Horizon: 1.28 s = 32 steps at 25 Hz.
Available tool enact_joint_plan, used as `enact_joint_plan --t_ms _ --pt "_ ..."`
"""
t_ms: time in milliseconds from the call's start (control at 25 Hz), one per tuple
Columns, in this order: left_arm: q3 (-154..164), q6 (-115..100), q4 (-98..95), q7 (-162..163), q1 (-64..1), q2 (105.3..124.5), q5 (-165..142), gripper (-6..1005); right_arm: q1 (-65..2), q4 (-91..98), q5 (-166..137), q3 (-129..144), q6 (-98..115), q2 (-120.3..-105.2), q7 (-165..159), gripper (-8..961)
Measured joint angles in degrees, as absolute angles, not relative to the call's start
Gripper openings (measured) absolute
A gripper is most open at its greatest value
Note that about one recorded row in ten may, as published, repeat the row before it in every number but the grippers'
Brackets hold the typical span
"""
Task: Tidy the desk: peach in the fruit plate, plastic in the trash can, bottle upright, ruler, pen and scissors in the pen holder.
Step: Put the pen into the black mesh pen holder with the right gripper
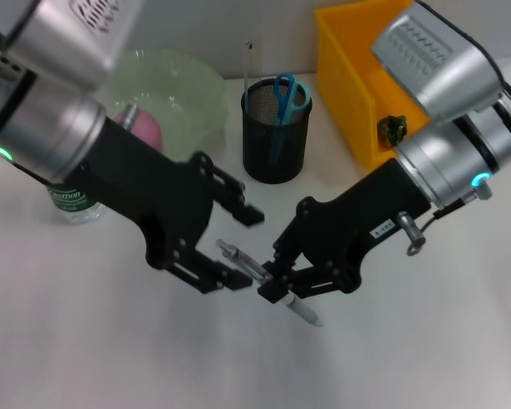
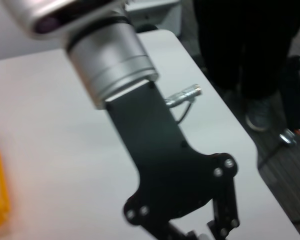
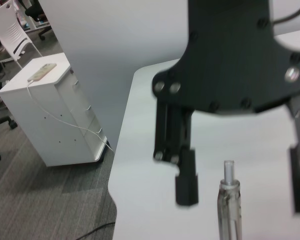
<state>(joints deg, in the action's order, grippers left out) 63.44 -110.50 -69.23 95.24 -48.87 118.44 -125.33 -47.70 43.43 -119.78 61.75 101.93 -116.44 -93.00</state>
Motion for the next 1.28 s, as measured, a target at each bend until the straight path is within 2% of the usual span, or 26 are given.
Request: enact_joint_plan --t_ms 240,440,640,760,1000,1120,1280 --pt "56.18 -110.53 -68.97 93.32 -46.48 118.31 -124.84 728 -43.68 45.71 -119.67 60.54 101.93 -116.3 -92.51 125" --pt "48.17 -109.5 -67.08 89.22 -41.28 118.04 -120.48 837 -40.16 47.43 -118.92 51.26 102.33 -116.65 -90.52 125" --pt "40.92 -109.81 -56.58 82.93 -36.22 116.41 -113.92 837 -37.1 47.28 -112.35 43.65 102.13 -116.11 -88.32 126" --pt "40.33 -109.64 -49.25 78.34 -33.5 115.77 -110.61 837 -35.31 46.71 -106.24 39.5 100.47 -116.32 -85.84 126" --pt "36.54 -107.96 -38.68 71.05 -30.08 117.42 -107.5 837 -32.94 42.89 -94.63 37.68 90.87 -118.79 -77.16 126" --pt "34.42 -106.21 -33.52 68.29 -29.41 118.28 -107.45 837 -33.87 37.82 -91.03 38.13 85.42 -119.02 -73.58 126" --pt "34.23 -103.13 -26.92 64.2 -28.83 118.24 -107.44 837 -36.64 30.91 -87.8 38.19 78.63 -119.04 -69.48 125"
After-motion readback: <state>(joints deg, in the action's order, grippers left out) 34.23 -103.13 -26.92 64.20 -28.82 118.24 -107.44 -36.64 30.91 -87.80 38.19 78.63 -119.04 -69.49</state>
